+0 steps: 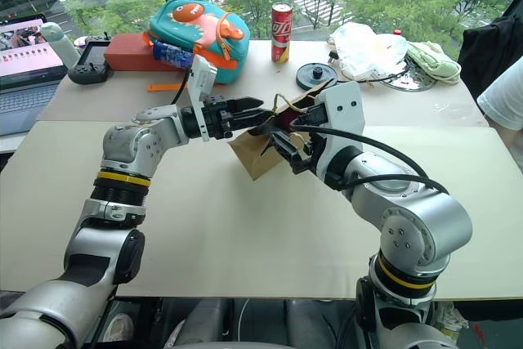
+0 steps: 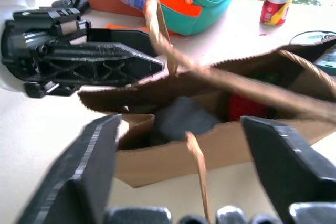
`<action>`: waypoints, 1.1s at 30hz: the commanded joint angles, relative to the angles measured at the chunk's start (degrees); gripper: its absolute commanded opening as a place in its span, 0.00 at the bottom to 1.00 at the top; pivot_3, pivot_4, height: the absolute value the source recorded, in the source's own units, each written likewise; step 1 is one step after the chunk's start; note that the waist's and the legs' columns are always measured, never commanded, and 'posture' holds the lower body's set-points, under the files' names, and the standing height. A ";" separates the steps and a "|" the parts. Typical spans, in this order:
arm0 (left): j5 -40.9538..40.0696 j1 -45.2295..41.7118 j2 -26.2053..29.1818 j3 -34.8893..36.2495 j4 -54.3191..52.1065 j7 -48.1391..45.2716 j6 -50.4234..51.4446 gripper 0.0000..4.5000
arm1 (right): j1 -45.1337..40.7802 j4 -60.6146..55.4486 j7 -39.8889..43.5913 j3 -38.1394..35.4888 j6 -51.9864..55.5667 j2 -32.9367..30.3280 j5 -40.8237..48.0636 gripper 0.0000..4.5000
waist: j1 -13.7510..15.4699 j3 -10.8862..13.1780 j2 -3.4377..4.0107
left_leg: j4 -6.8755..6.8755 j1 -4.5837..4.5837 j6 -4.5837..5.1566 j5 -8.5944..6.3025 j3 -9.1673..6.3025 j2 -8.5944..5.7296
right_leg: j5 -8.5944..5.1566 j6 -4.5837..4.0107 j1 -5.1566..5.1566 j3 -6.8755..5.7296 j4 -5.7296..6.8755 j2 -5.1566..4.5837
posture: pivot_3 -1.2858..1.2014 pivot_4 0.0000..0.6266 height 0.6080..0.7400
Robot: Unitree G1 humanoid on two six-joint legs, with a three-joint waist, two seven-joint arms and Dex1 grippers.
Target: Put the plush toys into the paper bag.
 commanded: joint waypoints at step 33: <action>-12.45 9.79 11.30 13.26 -13.64 0.55 11.76 1.00 | -3.21 -1.76 12.54 -21.11 -0.46 -12.69 35.26 0.46 | 0.00 0.00 0.00 | -0.08 0.11 0.00 0.00 0.01 0.02 | 0.00 0.00 0.08 -0.02 -0.02 -0.05 | 0.52 0.24 0.99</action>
